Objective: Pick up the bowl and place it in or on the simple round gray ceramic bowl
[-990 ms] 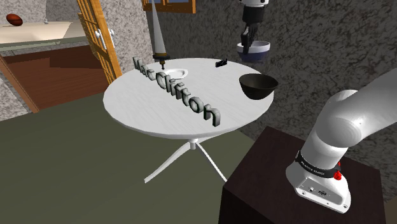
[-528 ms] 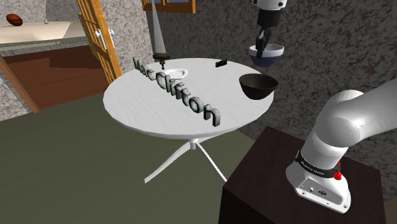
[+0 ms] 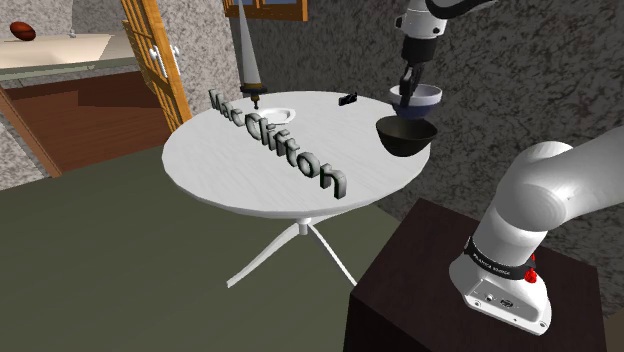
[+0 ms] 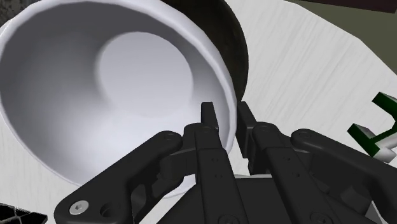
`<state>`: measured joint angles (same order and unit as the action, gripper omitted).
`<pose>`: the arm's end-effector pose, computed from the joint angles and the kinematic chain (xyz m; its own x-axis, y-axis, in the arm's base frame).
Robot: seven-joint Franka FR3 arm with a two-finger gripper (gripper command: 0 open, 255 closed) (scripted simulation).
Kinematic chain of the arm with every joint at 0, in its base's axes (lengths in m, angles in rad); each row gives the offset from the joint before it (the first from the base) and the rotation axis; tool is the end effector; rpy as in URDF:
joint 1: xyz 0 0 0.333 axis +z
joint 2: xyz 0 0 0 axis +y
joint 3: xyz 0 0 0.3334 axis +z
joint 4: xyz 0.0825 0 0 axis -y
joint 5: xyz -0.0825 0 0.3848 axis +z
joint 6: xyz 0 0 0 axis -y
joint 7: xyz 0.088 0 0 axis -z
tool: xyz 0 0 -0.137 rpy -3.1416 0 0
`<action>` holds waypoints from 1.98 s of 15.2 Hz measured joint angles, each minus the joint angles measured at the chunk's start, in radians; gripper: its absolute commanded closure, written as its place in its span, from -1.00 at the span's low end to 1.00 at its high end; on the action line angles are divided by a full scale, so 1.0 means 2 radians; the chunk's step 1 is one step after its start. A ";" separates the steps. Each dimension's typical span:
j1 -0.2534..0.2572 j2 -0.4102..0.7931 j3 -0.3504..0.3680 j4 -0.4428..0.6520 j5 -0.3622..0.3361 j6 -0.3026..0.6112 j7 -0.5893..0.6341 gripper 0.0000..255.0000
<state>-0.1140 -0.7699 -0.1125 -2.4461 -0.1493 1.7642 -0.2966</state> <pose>0.3064 -0.0950 0.5409 0.9906 0.1230 0.0604 0.1172 -0.9889 0.0918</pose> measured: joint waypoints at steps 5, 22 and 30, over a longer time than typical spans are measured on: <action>-0.001 -0.001 -0.002 -0.034 -0.003 0.033 0.003 1.00; -0.001 -0.003 -0.002 -0.024 -0.002 0.022 0.001 -1.00; 0.001 -0.003 0.004 0.015 0.003 -0.018 0.002 -1.00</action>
<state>-0.1116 -0.7769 -0.1039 -2.4163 -0.1438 1.7277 -0.2934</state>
